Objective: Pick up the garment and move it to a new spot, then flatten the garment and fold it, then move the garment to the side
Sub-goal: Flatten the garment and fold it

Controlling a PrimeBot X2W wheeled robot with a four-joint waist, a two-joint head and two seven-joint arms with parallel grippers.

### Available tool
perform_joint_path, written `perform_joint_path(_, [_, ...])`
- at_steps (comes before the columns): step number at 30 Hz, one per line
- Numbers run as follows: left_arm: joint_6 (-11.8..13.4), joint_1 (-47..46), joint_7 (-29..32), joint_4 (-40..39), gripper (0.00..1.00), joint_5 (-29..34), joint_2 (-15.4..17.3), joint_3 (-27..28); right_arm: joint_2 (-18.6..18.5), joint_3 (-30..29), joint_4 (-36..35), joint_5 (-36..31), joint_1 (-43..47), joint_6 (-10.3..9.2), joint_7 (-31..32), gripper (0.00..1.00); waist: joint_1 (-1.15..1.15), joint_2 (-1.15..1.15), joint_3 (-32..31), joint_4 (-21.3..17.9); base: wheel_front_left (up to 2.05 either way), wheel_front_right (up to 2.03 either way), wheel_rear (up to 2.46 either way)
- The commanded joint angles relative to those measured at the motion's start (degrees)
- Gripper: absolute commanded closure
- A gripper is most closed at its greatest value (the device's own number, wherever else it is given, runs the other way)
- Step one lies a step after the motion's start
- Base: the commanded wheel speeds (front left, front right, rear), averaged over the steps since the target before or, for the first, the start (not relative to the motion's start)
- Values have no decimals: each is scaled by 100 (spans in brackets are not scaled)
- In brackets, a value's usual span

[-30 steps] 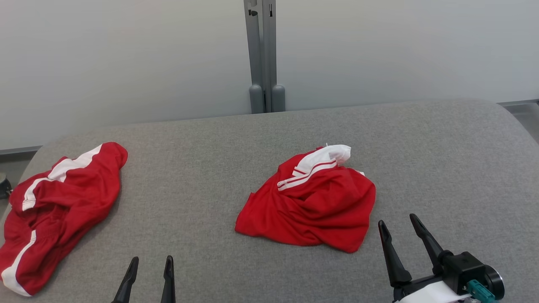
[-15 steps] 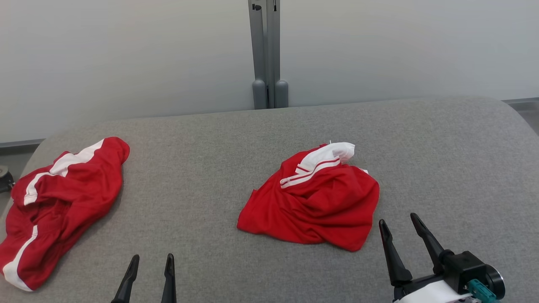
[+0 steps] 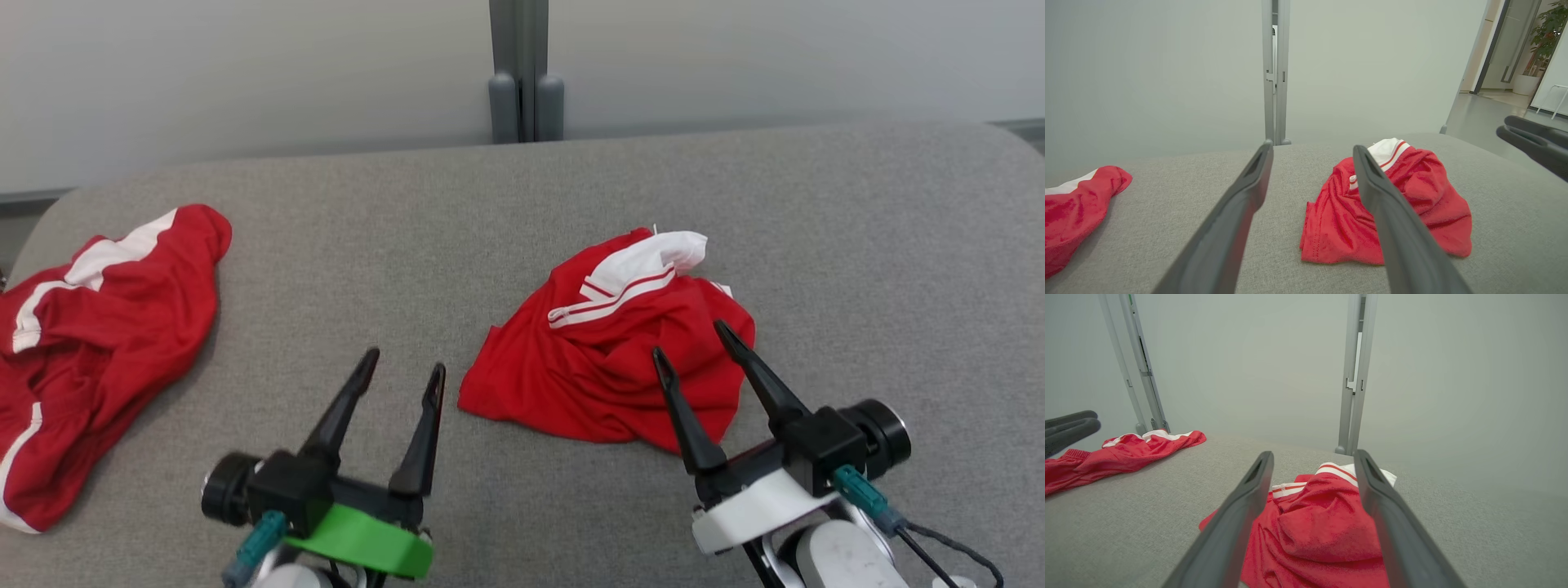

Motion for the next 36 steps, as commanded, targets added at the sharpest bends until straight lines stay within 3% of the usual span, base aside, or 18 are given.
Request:
perform_joint_path(1, [-11, -336, -3, 45, 0, -98, 170, -60, -51, 54, -16, -43, -227, -9, -2, 0, 0, 0, 662, -96, 0, 0, 0])
perform_joint_path(7, [-13, -1297, -4, 405, 0, -294, 673, -684, -80, 96, -49, -74, -706, -8, -2, 0, 0, 0, 1232, -466, 0, 0, 0])
perform_joint_path(15, [-14, -2269, -4, 1202, 0, -526, 1323, -1776, 1, 30, -223, -24, -711, -9, -2, 0, 0, 0, 1555, -1113, 0, 0, 0])
perform_joint_path(29, [-15, -3380, -2, 2235, 0, -1264, 1894, -2971, 13, -203, -613, 468, -368, -8, -1, 0, 0, 0, 1799, -1867, 0, 0, 0])
perform_joint_path(30, [-15, -3406, -3, 2336, 42, -1343, 1931, -3118, 12, -237, -631, 499, -342, -9, -1, 0, 0, 0, 1803, -1892, 0, 0, 0])
perform_joint_path(31, [-15, -3466, -4, 2417, 100, -1461, 1979, -3345, 10, -279, -653, 533, -322, -8, -1, 0, 0, 0, 1800, -1916, 0, 0, 0])
perform_joint_path(33, [-15, -3656, -3, 2418, 100, -1626, 2056, -3760, 13, -358, -677, 599, -267, -8, -1, 0, 0, 0, 1778, -1951, 0, 0, 0])
perform_joint_path(36, [-15, -3826, -3, 2091, 100, -1940, 2085, -3821, 10, -504, -672, 682, -161, -8, -1, 0, 0, 0, 1695, -1953, 0, 0, 0])
